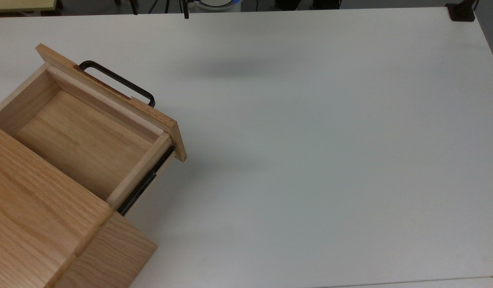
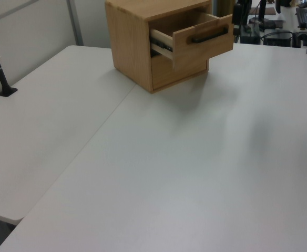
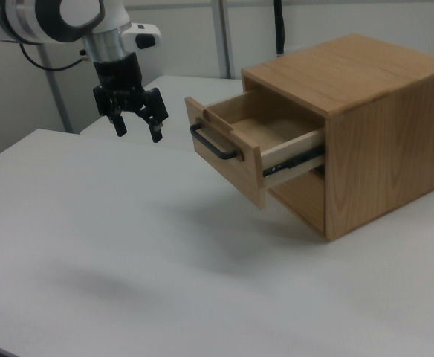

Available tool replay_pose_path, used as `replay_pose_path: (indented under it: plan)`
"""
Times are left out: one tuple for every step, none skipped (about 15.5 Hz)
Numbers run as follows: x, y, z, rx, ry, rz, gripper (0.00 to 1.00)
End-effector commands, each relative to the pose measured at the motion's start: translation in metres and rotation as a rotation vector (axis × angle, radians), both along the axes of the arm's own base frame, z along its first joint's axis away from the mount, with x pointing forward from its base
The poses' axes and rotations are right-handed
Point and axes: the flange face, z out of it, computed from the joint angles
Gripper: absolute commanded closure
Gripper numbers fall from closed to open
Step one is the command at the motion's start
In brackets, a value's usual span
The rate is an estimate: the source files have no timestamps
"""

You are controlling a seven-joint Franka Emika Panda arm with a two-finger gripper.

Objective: Close the drawer by sliding it

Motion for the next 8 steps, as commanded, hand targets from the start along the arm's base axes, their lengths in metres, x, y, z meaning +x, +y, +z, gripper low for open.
replay_pose_path:
  plan:
    - [-0.004, -0.007, 0.001, 0.006, -0.021, -0.001, 0.00]
    - [-0.004, -0.011, 0.001, 0.006, -0.017, -0.004, 0.00]
    - [-0.005, -0.016, 0.003, 0.008, -0.022, -0.013, 0.00]
    - [-0.004, -0.024, 0.010, 0.007, -0.040, -0.026, 0.00]
    - [0.001, -0.029, 0.005, 0.011, -0.040, -0.043, 0.00]
    - [0.004, -0.033, 0.000, 0.018, -0.032, -0.054, 0.00]
    - [0.005, -0.034, -0.002, 0.020, -0.027, -0.058, 0.00]
    - [0.005, -0.034, -0.001, 0.020, -0.026, -0.076, 0.00]
